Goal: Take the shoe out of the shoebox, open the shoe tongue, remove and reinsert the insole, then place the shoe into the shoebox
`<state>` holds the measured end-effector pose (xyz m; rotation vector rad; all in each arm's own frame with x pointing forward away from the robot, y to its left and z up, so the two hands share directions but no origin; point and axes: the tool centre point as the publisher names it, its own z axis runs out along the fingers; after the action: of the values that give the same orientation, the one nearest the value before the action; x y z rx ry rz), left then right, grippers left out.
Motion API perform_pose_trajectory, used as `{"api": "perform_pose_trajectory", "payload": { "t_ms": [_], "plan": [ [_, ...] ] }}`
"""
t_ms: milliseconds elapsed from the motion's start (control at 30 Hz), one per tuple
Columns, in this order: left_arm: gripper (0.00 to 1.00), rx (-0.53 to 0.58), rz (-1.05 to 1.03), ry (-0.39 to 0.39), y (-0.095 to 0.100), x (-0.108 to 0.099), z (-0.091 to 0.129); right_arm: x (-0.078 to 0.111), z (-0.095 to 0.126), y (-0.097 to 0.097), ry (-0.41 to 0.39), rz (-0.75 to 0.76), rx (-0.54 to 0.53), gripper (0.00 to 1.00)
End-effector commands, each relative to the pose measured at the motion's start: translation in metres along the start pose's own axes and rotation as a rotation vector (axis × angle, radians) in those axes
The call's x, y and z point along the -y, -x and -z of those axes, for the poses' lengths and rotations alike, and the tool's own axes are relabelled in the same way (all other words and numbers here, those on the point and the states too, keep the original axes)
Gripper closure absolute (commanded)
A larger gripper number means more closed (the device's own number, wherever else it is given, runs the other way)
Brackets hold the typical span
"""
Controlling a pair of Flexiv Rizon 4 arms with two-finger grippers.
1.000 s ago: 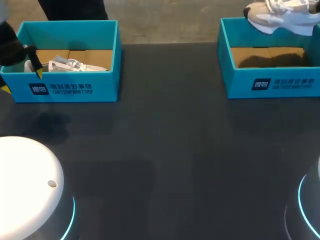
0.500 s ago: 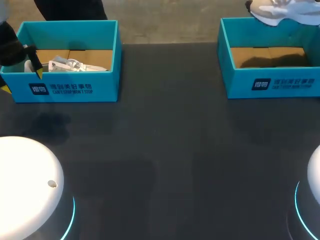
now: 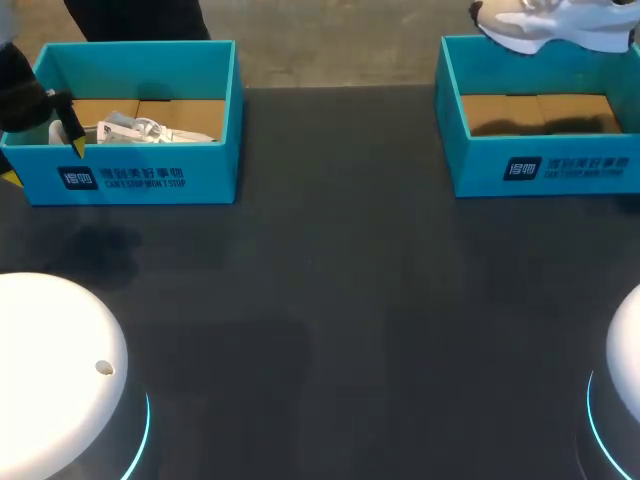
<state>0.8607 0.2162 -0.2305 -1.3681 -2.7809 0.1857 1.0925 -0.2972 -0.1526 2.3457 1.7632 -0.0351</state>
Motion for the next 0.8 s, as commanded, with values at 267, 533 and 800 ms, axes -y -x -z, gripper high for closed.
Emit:
{"api": "perform_pose_trajectory", "payload": {
  "t_ms": [267,533,800],
  "plan": [
    [0.00,0.001,0.000,0.002,-0.001,0.001,0.000,0.062,0.026,-0.023,0.028,-0.011,0.013,1.00],
    [0.00,0.001,0.000,0.002,-0.001,0.001,0.000,0.104,0.038,-0.044,0.023,-0.013,0.032,1.00],
    [0.00,0.001,0.000,0.002,-0.001,0.001,0.000,0.155,0.049,-0.070,0.016,-0.015,0.058,1.00]
  ]
}}
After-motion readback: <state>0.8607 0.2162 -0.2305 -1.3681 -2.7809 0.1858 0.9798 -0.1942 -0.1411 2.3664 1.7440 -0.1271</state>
